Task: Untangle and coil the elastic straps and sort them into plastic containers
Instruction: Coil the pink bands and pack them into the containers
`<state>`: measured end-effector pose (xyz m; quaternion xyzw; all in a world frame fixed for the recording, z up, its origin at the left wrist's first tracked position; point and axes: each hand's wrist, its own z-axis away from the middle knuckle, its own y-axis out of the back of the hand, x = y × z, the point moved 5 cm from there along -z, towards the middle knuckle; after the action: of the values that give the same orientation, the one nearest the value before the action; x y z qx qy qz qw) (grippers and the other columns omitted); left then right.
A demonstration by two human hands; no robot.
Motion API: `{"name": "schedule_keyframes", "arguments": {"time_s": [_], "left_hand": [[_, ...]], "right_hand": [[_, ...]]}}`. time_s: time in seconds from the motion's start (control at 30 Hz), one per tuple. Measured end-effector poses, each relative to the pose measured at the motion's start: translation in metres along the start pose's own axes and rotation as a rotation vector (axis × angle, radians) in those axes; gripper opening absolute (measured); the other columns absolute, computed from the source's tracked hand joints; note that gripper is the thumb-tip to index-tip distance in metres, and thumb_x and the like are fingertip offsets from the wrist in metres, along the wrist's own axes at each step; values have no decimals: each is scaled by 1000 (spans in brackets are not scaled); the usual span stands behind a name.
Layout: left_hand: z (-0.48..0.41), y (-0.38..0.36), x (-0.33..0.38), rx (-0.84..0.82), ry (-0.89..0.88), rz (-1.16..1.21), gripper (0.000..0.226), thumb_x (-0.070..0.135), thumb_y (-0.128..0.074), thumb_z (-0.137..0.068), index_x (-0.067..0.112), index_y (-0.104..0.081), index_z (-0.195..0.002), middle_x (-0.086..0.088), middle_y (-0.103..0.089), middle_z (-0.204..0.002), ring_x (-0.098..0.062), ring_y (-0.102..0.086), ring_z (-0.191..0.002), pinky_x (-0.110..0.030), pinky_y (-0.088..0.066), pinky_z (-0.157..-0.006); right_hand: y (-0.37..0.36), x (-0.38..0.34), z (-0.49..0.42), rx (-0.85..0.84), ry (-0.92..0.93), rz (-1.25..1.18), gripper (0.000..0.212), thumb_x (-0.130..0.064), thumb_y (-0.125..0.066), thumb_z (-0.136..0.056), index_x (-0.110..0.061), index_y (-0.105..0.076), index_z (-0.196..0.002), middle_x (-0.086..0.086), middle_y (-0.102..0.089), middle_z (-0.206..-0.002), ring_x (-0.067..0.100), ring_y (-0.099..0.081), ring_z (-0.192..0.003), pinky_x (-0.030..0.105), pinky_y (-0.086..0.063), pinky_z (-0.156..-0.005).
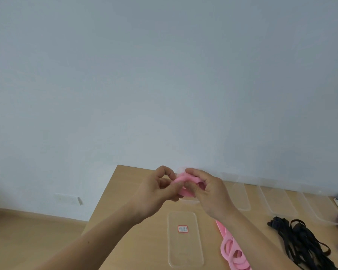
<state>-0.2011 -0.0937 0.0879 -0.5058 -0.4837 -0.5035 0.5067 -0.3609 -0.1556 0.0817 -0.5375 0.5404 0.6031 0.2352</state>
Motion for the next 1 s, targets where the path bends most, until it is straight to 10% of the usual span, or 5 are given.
{"name": "schedule_keyframes", "arguments": {"time_s": [0.3,0.57,0.8,1.0], "left_hand": [[-7,27,-17,-120,103,151,29,29,-62,-96,2,-51,-99,-24,-72,-97,-39,-71,-89,-30,-56,-74],[-6,35,-34,-220,244,215,31,32,-61,-88,10,-71,-107,-16,-73,-100,-28,-68,-83,-29,-56,-74],[-17,37,-78,-33,463,312,27,10,-58,-93,-15,-65,-98,-20,-68,-85,-26,-65,-67,-30,-59,-72],[-28,18,-114,-4,648,370,33,7,-61,-90,-22,-62,-107,-25,-70,-91,-30,-68,-70,-31,-60,-66]], "right_hand": [[-24,0,1,-159,-57,-110,33,-16,-72,-87,-40,-65,-109,-2,-71,-107,8,-68,-89,24,-55,-73],[-48,2,3,-172,-56,-60,35,-15,-70,-90,-43,-64,-110,-21,-71,-103,-4,-65,-99,12,-49,-80],[-51,7,19,-45,293,617,40,-44,-67,-82,-23,-67,-117,-21,-60,-115,-5,-44,-111,7,-28,-98],[-50,37,22,-54,451,810,30,-33,-80,-70,-23,-65,-94,-12,-63,-89,7,-50,-87,15,-37,-77]]}}
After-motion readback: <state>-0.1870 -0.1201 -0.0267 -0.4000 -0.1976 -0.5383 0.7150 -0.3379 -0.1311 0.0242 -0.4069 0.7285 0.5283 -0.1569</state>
